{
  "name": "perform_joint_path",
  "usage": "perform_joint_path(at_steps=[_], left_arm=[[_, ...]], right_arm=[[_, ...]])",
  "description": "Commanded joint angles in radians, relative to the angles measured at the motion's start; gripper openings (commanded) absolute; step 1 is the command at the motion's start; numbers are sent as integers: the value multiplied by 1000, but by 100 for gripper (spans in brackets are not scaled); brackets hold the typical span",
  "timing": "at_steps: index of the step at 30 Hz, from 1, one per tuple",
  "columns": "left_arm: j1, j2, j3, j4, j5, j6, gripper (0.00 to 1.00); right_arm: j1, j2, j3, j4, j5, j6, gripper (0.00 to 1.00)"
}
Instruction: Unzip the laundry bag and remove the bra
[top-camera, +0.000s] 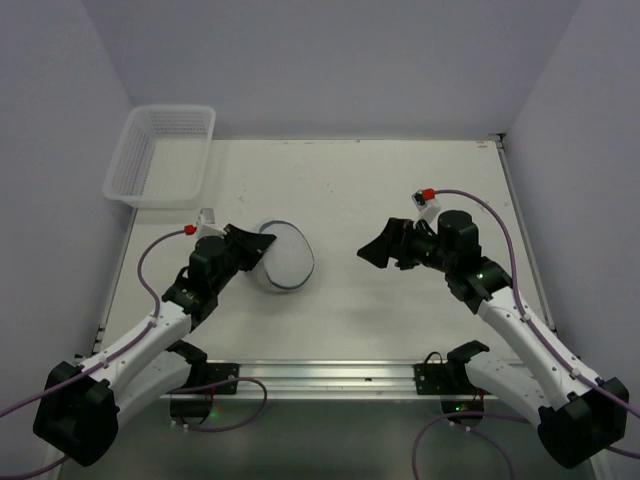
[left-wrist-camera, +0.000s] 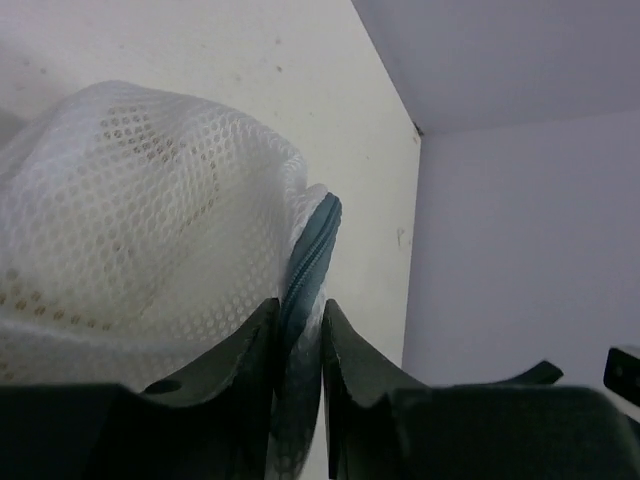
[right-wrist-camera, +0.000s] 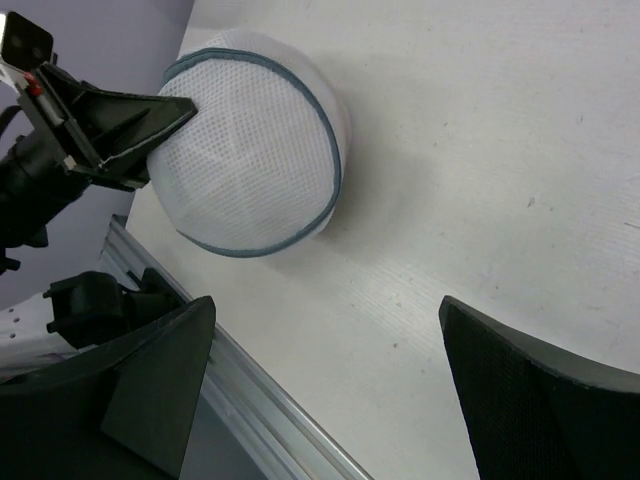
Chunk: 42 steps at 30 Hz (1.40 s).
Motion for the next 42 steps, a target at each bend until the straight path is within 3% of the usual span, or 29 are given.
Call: perform_joint_path(at_steps=[1,4,7,10,15,22,24,28,33,36,39,40,42], left_arm=[[-11,-35,-67,92,-184,-255,30],[-11,-79,-84,35,-153,-235,51],[-10,-165,-64,-153,-172,-186,85],[-8,-234,3,-382,-222,-93,100],[-5,-224,139,-657,-273,110,100],[4,-148,172,-726,-246,332,100],[21,-151,161,-648,-206,421,98],[88,-119,157,-527,15,550,94],[134,-50,158,-459,230,664,82],[134,-23,144,-430,346,690,69],[134,3,140,-398,442,678,45],[134,11,144,-395,457,647,27],[134,33,154,-352,476,600,12]], right_arm=[[2,-13,-24,80,-11,35,95],[3,5,-46,112,-46,47,95],[9,25,-69,152,-90,75,95],[35,59,-87,189,-89,104,94],[106,121,-106,276,-64,173,93],[195,220,-72,345,-75,194,93],[215,233,-66,362,-83,190,93],[238,267,-38,368,-107,170,93],[250,287,-38,379,-121,151,93],[252,286,-44,385,-123,147,93],[252,277,-52,385,-123,128,93],[253,272,-52,382,-115,118,93],[264,251,-50,355,-86,83,93]])
